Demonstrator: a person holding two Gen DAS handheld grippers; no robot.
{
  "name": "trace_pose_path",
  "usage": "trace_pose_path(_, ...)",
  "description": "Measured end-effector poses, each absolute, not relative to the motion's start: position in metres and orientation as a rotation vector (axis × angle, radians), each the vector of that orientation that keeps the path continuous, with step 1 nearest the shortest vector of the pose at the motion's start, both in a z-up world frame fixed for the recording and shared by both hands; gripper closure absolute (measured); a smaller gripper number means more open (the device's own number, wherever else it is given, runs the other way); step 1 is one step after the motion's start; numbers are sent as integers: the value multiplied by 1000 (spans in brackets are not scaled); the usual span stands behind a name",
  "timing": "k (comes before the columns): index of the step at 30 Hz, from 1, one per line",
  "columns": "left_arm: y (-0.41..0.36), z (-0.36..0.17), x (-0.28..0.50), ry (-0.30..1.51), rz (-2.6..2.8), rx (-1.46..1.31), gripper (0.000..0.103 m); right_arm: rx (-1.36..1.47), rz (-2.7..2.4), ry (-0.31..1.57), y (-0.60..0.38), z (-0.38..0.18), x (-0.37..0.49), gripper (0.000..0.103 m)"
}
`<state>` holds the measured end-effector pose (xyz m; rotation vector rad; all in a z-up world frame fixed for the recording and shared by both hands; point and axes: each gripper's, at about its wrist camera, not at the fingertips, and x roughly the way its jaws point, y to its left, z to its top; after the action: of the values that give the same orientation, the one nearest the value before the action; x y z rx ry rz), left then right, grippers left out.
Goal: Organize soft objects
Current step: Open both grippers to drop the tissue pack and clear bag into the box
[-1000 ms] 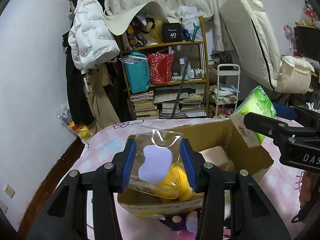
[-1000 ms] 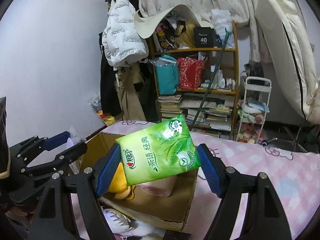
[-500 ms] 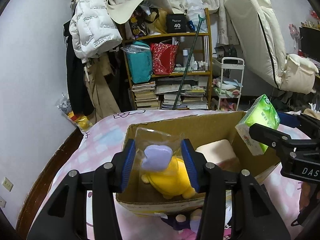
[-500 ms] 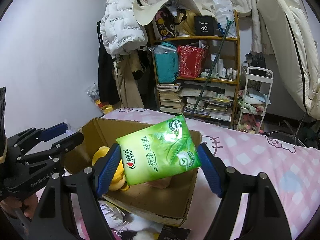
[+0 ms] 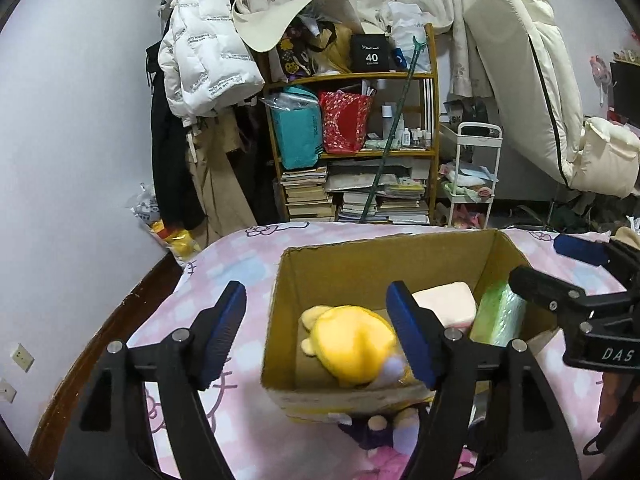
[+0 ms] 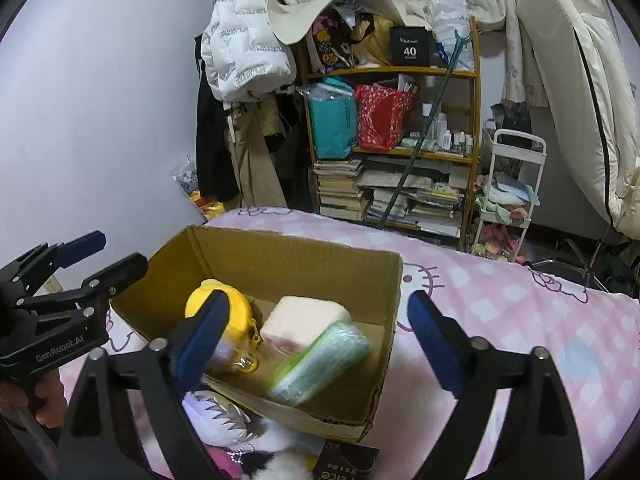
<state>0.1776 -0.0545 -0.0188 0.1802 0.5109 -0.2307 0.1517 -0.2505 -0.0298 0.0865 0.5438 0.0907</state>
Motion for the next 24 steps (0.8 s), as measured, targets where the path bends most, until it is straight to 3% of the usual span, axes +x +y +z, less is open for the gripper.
trace_pose_path(2,-51,-16,173,511,-230,170,22,81,77,534,-250,-26,147,8)
trace_pose_path(8,-38,-1,158,521,-226,125,18,70,66,498,-248,-12,125,1)
trace_pose_path(9,-36,1,154,523,-225,116,10,63,62,494,-247,-10,121,1)
trace_pose_path(11,-32,7,146,510,-213,102,4,52,59,488,-245,-6,116,0)
trace_pose_path(24,-20,21,92,517,-179,143,4,22,48,471,-238,5,73,0)
